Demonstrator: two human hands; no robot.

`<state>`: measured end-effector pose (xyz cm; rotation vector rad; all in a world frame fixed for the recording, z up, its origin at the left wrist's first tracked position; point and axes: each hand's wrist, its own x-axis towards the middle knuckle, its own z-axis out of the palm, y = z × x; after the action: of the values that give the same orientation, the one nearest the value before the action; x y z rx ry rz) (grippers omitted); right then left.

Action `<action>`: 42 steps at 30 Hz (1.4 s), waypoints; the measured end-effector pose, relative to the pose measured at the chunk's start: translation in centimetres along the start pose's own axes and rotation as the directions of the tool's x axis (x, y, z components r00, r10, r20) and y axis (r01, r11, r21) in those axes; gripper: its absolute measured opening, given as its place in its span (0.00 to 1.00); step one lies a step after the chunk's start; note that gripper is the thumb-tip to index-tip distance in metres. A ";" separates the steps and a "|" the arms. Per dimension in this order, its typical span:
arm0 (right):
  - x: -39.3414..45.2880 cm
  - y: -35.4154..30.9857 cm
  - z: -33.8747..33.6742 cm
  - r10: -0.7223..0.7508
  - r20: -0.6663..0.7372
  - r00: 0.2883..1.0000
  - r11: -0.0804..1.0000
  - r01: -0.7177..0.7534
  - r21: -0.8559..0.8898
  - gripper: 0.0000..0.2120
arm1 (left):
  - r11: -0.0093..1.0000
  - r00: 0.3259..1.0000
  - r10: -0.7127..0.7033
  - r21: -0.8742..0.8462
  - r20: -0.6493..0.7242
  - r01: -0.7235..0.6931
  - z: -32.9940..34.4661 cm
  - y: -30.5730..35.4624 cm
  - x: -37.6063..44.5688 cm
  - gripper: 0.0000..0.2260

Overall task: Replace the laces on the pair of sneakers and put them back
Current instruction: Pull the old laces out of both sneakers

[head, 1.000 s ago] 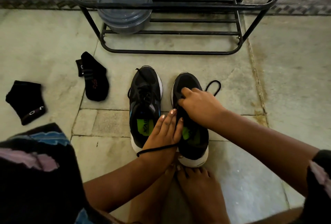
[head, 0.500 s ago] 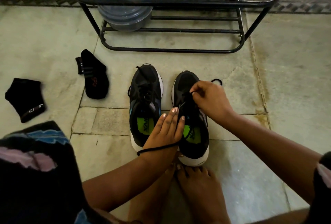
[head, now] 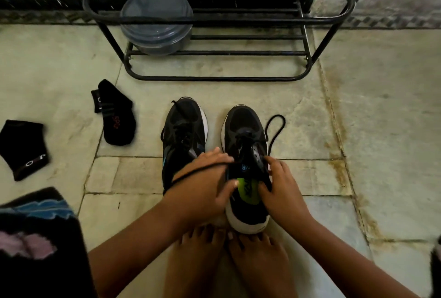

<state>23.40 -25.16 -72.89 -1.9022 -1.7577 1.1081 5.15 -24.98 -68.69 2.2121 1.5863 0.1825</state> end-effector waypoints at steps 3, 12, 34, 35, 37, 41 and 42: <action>0.4 -0.5 -0.1 -0.003 0.011 1.000 0.999 0.004 -0.033 0.25 | 0.966 0.987 -0.144 -0.225 -0.075 0.123 -1.4 0.0 2.5 0.15; 0.2 -1.1 -0.2 0.002 -0.009 1.000 0.991 -0.003 -0.136 0.23 | 0.810 0.933 -0.353 -0.475 0.072 0.344 0.4 0.1 7.7 0.04; 0.7 -1.3 0.6 0.110 0.008 0.994 0.993 -0.109 -0.046 0.31 | 0.001 0.880 -0.216 -0.901 0.424 0.434 -5.4 -1.6 6.1 0.13; 0.8 -1.3 0.6 0.110 0.005 0.994 0.993 -0.110 -0.045 0.30 | 0.231 0.884 -0.238 -0.861 0.402 0.454 -5.2 -1.6 5.7 0.12; 0.8 -1.3 0.6 0.108 0.002 0.994 0.993 -0.107 -0.053 0.30 | 0.675 0.914 -0.277 -0.616 0.297 0.405 -4.1 -1.7 5.2 0.06; 0.8 -1.5 0.5 0.104 0.011 0.995 0.990 -0.102 -0.099 0.31 | 0.948 0.961 -0.242 -0.176 0.138 0.264 -2.4 -1.5 4.6 0.06; 0.8 -1.5 0.4 0.101 0.011 0.995 0.989 -0.099 -0.113 0.30 | 0.949 0.964 -0.240 -0.179 0.114 0.258 -2.3 -1.4 4.6 0.06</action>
<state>22.03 -24.25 -72.36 -2.0732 -1.7861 1.0834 4.69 -19.76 -67.77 1.8302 1.7035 0.1522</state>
